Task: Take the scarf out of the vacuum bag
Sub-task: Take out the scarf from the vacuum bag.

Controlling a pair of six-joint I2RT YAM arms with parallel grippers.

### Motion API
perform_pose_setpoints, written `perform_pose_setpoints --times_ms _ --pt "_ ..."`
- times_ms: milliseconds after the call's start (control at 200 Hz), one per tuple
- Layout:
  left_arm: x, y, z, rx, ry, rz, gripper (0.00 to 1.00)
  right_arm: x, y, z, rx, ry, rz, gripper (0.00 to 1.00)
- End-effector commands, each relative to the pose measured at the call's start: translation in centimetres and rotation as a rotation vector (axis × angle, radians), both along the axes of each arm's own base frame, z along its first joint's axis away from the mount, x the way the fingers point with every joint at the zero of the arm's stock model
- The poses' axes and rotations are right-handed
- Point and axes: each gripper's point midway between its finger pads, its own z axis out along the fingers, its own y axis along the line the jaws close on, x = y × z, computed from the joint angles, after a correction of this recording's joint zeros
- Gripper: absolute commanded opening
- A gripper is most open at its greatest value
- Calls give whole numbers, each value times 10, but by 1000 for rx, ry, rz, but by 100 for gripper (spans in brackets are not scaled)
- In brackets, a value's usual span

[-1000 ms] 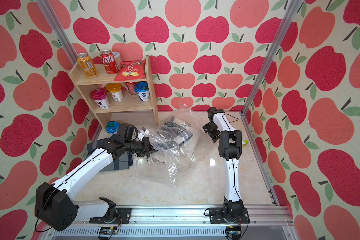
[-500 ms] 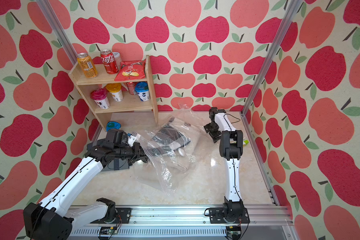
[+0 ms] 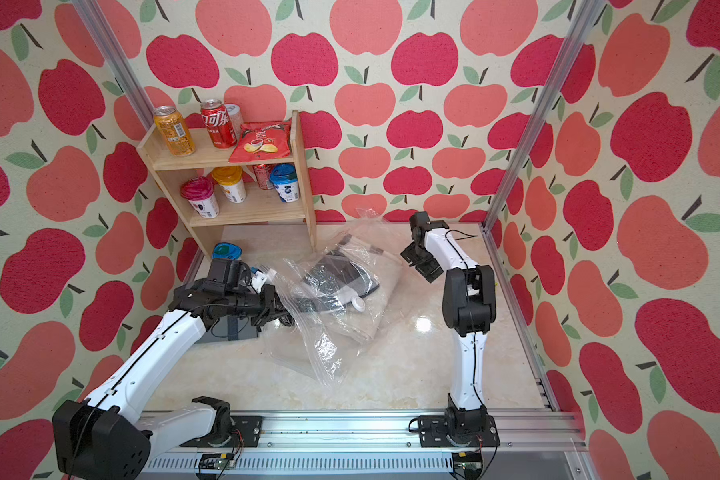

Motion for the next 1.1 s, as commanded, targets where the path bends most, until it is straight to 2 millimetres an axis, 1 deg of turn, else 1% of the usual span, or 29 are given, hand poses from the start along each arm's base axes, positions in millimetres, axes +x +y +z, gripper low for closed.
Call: perform_pose_setpoints --times_ms 0,55,140,200,285,370,460,625,730,830,915,1010,1095 --pt "6 0 7 3 -73 -27 0 4 40 54 -19 -185 200 100" --pt "9 1 6 19 -77 -22 0 -2 61 62 9 -202 268 100" --pt "17 1 4 26 -77 -18 0 -9 91 62 81 -189 349 100" --pt "23 0 3 27 -80 -16 0 -12 114 57 143 -184 425 100" --pt "31 -1 4 28 -86 -17 0 -15 140 50 197 -189 517 100" --pt "39 -2 6 33 -96 -16 0 -18 156 37 238 -172 557 100" --pt "44 -4 8 37 -106 -20 0 -17 162 19 251 -134 553 100" --pt "50 -6 10 35 -108 -27 0 -24 171 -22 298 4 531 100" --pt "52 -7 11 35 -108 -34 0 -30 170 -44 309 81 475 100" --pt "52 -10 15 28 -105 -45 0 -33 161 -64 314 150 363 100" --pt "49 -13 21 28 -109 -62 0 -36 154 -82 325 217 255 100" --pt "45 -9 26 55 -106 -60 0 -40 144 -100 318 267 151 100" --pt "44 -2 31 75 -106 -56 0 -39 137 -110 323 286 77 100"
